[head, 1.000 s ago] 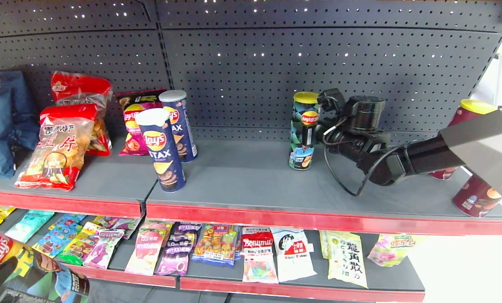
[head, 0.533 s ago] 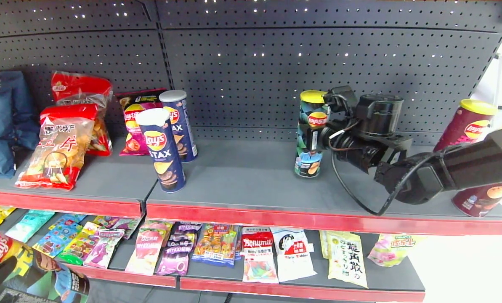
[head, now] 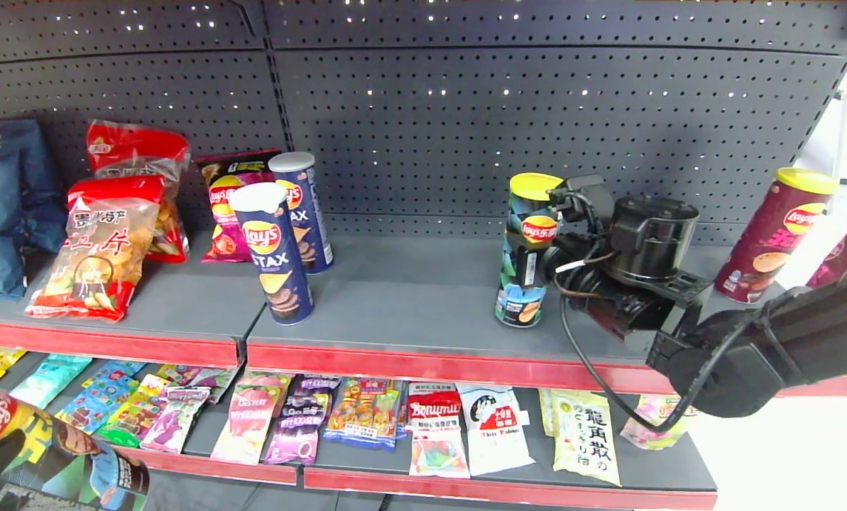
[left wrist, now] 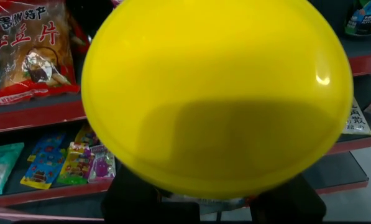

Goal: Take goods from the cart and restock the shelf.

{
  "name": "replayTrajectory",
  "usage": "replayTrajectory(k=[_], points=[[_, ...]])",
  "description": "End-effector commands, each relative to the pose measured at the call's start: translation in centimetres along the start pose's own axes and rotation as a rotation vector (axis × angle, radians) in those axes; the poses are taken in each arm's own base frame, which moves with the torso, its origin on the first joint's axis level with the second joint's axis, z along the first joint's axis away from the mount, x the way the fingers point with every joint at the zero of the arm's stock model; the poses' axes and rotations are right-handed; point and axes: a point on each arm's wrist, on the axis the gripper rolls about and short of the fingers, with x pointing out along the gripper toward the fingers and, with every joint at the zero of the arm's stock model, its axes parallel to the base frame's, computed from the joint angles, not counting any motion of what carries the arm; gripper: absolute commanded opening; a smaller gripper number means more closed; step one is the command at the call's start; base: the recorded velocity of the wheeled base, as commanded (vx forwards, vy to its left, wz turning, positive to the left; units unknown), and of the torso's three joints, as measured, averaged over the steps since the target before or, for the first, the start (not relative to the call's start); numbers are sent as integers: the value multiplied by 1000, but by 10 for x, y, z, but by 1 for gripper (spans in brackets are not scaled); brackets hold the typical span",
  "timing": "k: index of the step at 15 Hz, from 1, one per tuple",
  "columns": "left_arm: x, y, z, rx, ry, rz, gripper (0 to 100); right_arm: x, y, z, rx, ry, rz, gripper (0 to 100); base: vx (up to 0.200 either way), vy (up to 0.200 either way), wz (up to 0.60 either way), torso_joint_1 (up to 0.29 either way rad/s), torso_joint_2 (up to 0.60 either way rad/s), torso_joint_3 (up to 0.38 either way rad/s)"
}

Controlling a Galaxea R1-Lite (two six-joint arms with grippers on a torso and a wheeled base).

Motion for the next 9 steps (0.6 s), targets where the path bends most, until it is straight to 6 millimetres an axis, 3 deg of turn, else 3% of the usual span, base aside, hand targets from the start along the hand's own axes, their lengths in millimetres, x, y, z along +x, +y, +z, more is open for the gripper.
replayTrajectory(k=[1,9], points=[[0,0,-1,-1,3,0,0,-6,6,-6,-8,22,1,0,0,0,0,0,0,0],[0,0,1,1,-4,1,0,-10,20,-8,-12,28,-16,0,0,0,0,0,0,0]])
